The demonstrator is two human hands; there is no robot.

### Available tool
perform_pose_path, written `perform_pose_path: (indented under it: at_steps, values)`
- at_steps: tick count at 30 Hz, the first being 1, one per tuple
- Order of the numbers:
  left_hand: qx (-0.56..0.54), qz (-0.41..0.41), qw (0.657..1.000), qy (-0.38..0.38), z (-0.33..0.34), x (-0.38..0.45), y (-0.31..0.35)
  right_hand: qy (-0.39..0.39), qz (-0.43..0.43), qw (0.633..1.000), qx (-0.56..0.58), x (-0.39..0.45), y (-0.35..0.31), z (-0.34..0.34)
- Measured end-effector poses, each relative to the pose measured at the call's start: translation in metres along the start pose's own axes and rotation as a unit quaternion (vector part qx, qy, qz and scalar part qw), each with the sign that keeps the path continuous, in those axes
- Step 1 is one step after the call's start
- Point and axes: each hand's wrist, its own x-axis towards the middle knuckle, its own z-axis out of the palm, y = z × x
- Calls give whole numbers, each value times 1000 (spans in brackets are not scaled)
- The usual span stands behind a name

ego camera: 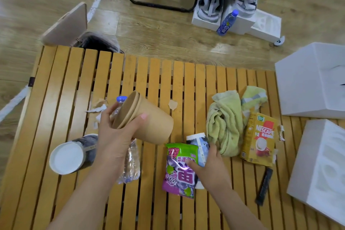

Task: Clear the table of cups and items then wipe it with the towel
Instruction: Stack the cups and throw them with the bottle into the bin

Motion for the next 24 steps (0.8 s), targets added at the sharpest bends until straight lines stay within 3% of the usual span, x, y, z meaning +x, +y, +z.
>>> perform_pose_path:
  at_steps: [4,8,12,15,17,19,21,24]
  values:
    - [59,1,998,-29,0,-3,-5,-4,-13,997,72,8,-9,-6]
    - [94,5,995,-13,5,-10,-11,-16,-33,988,151,7,-4,-6]
    - [125,5,992,-11,4,-14,-15,-53,-41,996,58,-3,12,-4]
    - [167,26,986,-17,-1,-14,-19,13,-16,999,34,-8,16,-7]
    - [267,81,960,-13,-6,-14,-22,58,7,992,114,-8,9,-15]
    - [393,167,904,-16,-9,-12,-24,57,49,977,200,-3,-3,-28]
    - [463,227,856,-28,-6,-7,-28,23,90,966,240,3,-19,-45]
    - [539,255,801,-52,3,3,-35,-50,77,976,198,10,-39,-68]
